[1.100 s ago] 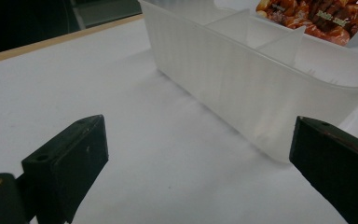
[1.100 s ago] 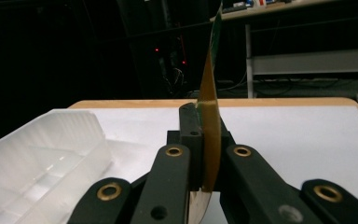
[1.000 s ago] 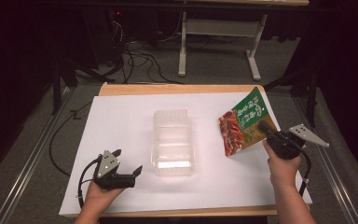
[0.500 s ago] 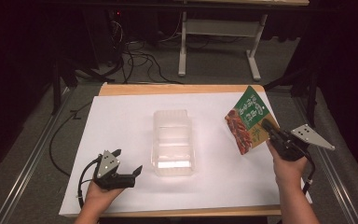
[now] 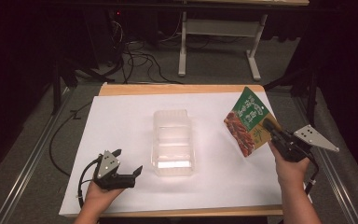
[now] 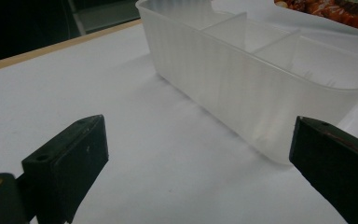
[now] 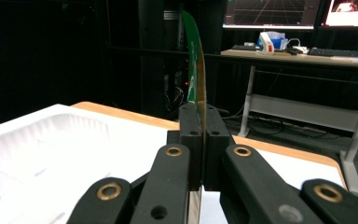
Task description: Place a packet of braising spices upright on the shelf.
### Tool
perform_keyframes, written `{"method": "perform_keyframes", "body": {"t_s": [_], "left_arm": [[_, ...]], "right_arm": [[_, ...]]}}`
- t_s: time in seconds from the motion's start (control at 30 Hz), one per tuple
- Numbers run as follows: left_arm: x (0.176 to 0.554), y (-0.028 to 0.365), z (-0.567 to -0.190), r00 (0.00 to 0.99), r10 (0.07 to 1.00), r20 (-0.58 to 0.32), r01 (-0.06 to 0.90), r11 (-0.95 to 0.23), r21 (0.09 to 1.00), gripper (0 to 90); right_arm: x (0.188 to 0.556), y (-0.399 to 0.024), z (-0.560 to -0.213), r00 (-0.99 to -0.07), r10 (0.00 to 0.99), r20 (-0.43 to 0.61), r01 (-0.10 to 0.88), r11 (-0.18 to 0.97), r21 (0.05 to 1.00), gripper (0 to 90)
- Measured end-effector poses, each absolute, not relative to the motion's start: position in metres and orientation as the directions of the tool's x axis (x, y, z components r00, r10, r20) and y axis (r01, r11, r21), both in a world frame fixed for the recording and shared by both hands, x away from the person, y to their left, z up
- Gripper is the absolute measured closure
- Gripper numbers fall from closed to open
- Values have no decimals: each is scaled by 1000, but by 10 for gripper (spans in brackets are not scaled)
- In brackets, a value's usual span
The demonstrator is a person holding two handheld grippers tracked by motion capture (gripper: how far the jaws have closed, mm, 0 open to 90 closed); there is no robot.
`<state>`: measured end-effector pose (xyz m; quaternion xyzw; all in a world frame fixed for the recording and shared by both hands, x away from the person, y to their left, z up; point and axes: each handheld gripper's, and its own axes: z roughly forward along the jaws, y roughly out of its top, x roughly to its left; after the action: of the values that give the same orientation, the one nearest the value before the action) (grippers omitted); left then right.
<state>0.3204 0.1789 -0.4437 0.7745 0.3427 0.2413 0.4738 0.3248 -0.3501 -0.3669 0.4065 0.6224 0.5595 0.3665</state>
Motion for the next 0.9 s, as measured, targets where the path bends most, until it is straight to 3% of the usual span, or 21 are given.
{"method": "perform_keyframes", "body": {"t_s": [0.9], "left_arm": [[320, 181, -443, 650, 758, 52, 294, -314, 903, 48]], "right_arm": [[315, -324, -349, -546, 837, 31, 62, 3, 998, 900]]}}
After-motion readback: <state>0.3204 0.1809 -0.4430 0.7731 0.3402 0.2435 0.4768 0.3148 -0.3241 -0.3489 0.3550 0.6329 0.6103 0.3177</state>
